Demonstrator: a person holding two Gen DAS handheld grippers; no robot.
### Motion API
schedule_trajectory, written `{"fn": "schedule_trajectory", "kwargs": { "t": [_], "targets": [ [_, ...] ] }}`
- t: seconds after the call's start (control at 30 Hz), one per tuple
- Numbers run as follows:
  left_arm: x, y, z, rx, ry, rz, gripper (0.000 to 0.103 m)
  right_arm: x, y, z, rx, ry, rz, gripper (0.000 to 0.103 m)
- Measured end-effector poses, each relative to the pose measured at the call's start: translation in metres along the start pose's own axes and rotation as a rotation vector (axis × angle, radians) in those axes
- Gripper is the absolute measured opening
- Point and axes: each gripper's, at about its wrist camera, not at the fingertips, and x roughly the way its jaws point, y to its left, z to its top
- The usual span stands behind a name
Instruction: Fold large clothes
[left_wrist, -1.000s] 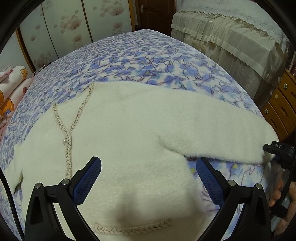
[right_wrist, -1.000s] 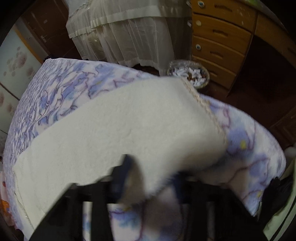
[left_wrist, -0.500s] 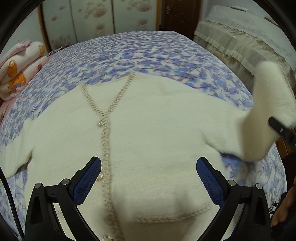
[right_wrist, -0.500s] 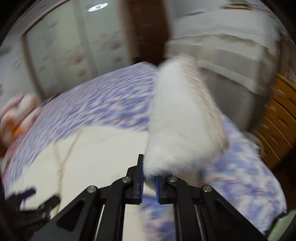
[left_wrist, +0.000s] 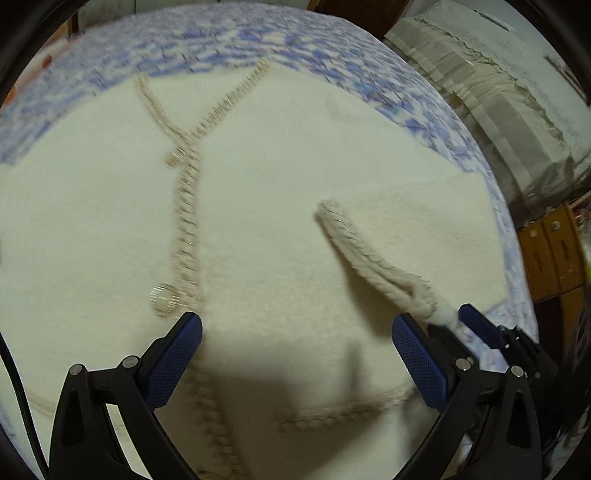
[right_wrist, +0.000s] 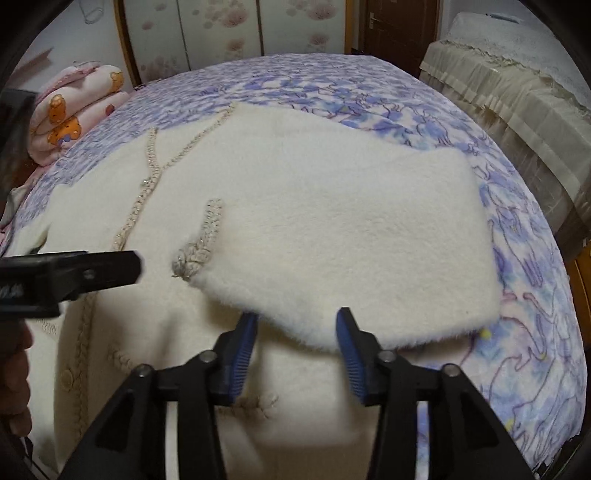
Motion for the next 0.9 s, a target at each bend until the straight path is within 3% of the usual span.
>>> {"fn": "schedule_trajectory", "kwargs": {
  "t": [0.1, 0.23, 0.4, 0.43, 0.5, 0.57, 0.63, 0.77, 0.9],
  "targets": [
    [0.014, -0.003, 0.002, -0.036, 0.043, -0.106, 0.102, -0.006, 0.013, -0.005, -0.03, -0.013, 0.01, 0.048],
    [0.038, -0.013, 0.004, -0.072, 0.098, -0.18, 0.096, -0.014, 0.013, -0.011, 0.005, 0.007, 0.06, 0.048],
    [0.057, -0.029, 0.008, -0.056, 0.117, -0.18, 0.095, -0.02, 0.001, -0.026, 0.066, 0.023, 0.109, 0.048],
    [0.06, -0.033, 0.011, -0.049, 0.121, -0.176, 0.091, -0.02, -0.001, -0.028, 0.076, 0.026, 0.115, 0.048],
    [0.066, -0.041, 0.014, -0.035, 0.128, -0.173, 0.07, -0.019, -0.003, -0.032, 0.092, 0.033, 0.124, 0.048],
    [0.073, -0.049, 0.016, -0.021, 0.168, -0.197, 0.019, -0.017, -0.005, -0.035, 0.104, 0.043, 0.126, 0.048],
    [0.079, -0.06, 0.019, -0.02, 0.192, -0.192, 0.016, -0.015, -0.006, -0.037, 0.116, 0.055, 0.131, 0.048],
    [0.052, -0.09, 0.031, 0.121, 0.087, -0.078, 0.014, -0.017, -0.007, -0.04, 0.127, 0.055, 0.141, 0.048],
    [-0.01, -0.114, 0.063, 0.236, -0.126, 0.006, 0.014, -0.023, -0.007, -0.038, 0.122, 0.035, 0.12, 0.048]
  ]
}}
